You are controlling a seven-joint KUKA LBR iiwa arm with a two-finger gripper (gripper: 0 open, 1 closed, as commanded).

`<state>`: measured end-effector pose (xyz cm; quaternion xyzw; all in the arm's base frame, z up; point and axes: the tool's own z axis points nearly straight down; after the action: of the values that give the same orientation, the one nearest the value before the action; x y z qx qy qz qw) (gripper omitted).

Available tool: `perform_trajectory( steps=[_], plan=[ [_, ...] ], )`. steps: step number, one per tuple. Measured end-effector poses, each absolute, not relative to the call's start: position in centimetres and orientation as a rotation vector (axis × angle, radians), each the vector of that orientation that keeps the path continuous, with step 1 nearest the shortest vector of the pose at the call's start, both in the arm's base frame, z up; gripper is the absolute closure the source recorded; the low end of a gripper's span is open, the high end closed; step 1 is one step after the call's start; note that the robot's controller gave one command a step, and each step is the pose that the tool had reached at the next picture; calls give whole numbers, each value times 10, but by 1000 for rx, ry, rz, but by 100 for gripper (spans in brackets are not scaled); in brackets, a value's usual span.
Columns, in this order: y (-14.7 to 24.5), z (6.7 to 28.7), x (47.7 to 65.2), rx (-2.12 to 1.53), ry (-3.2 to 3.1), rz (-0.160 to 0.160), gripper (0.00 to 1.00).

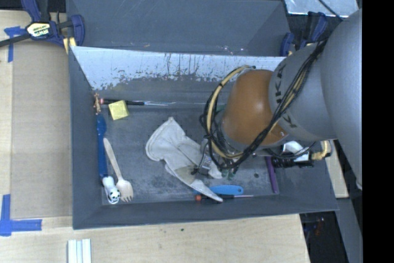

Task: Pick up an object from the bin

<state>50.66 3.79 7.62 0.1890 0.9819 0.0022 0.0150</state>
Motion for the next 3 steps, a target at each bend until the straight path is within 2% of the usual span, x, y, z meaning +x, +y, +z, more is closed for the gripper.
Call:
perform_trajectory(
  steps=[2,3],
  plan=[
    [37,111,506,584,3056,6,100],
    [37,140,504,583,3063,3,100]
  ],
)
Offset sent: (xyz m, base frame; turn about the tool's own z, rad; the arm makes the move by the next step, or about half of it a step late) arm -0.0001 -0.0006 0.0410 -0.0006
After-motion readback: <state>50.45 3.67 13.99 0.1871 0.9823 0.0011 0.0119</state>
